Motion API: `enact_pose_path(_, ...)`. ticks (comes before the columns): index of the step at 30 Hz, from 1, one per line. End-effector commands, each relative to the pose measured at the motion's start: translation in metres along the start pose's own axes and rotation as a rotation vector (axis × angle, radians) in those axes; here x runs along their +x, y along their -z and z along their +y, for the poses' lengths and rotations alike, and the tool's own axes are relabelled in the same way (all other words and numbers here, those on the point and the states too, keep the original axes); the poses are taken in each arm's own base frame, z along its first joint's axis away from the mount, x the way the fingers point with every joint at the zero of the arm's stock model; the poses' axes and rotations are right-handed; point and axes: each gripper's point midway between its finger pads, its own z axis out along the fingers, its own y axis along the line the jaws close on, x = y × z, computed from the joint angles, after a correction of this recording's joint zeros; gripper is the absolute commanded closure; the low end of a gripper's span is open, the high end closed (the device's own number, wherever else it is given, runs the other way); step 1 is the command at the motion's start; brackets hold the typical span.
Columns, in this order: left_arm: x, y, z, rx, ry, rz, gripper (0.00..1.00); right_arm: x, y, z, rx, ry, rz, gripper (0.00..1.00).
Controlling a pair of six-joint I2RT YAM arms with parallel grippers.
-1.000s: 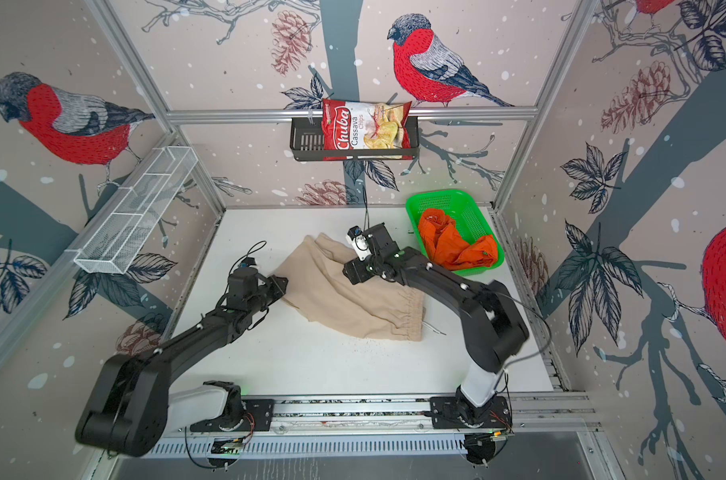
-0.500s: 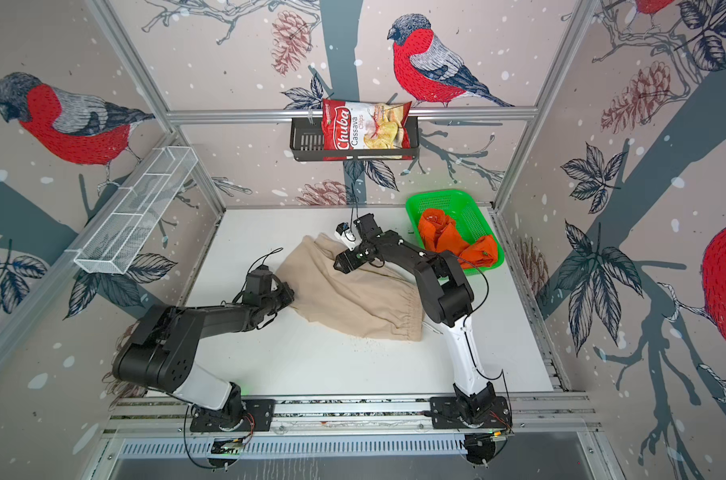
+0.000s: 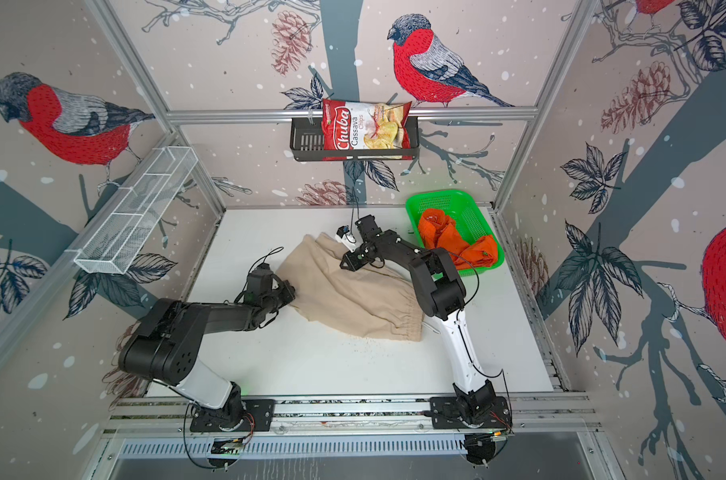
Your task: Fold and stack the shorts
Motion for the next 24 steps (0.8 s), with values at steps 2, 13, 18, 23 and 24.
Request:
enact_pose_path(2, 0.020, 0.001, 0.029, -0.116, 0.015, 0.065, 0.93, -0.024, 0.033, -0.018, 0.003, -0.075, -0.121, 0.93)
enact_pose_path(13, 0.021, 0.002, 0.028, -0.116, 0.019, 0.078, 0.87, -0.018, 0.016, -0.073, 0.055, -0.227, -0.066, 0.71)
enact_pose_path(18, -0.007, 0.014, 0.000, -0.056, -0.001, 0.033, 0.60, -0.029, 0.043, -0.071, 0.136, -0.222, -0.107, 0.42)
enact_pose_path(23, -0.055, 0.042, -0.048, 0.040, -0.053, -0.075, 0.58, -0.051, 0.108, -0.052, 0.247, -0.210, -0.223, 0.40)
enact_pose_path(24, -0.063, 0.047, -0.057, 0.059, -0.064, -0.091, 0.58, -0.053, 0.122, -0.043, 0.253, -0.211, -0.252, 0.40)
